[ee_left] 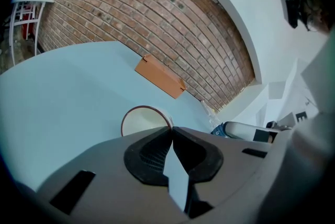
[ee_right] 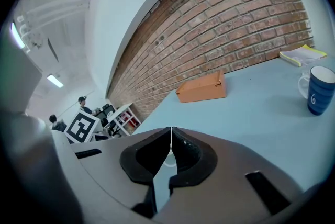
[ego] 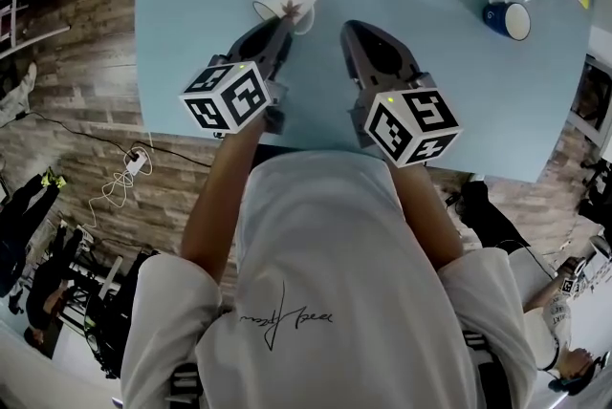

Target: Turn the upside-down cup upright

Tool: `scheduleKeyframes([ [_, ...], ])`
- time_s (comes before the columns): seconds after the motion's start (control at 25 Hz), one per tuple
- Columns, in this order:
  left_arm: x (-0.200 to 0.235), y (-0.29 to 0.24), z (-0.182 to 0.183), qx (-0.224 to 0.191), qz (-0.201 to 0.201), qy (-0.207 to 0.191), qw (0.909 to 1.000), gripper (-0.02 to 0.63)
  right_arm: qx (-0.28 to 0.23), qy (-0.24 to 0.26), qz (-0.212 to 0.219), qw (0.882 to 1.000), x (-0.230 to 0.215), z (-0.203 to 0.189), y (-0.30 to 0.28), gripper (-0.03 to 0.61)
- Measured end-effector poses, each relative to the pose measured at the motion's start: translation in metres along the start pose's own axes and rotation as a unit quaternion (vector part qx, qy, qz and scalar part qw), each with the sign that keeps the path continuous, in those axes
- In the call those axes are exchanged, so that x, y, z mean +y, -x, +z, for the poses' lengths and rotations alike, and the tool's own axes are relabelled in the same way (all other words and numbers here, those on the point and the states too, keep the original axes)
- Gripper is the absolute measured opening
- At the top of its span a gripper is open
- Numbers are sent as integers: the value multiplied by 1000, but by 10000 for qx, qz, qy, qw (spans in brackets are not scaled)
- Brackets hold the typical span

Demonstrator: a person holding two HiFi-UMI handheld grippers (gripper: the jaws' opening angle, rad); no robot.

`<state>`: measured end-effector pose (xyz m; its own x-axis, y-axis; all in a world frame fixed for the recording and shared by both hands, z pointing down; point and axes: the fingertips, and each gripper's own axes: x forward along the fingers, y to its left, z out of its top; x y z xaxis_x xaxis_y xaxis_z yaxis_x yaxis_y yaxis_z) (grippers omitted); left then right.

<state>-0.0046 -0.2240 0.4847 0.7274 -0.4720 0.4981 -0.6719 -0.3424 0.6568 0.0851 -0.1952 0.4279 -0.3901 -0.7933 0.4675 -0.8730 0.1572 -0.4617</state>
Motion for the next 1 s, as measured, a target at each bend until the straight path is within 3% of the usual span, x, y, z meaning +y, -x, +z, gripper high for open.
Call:
scheduleKeyframes([
  [1.0,-7,20,-16,445,107,-435,9980,26,-24,-81,51,10000,0,-8,5,21],
])
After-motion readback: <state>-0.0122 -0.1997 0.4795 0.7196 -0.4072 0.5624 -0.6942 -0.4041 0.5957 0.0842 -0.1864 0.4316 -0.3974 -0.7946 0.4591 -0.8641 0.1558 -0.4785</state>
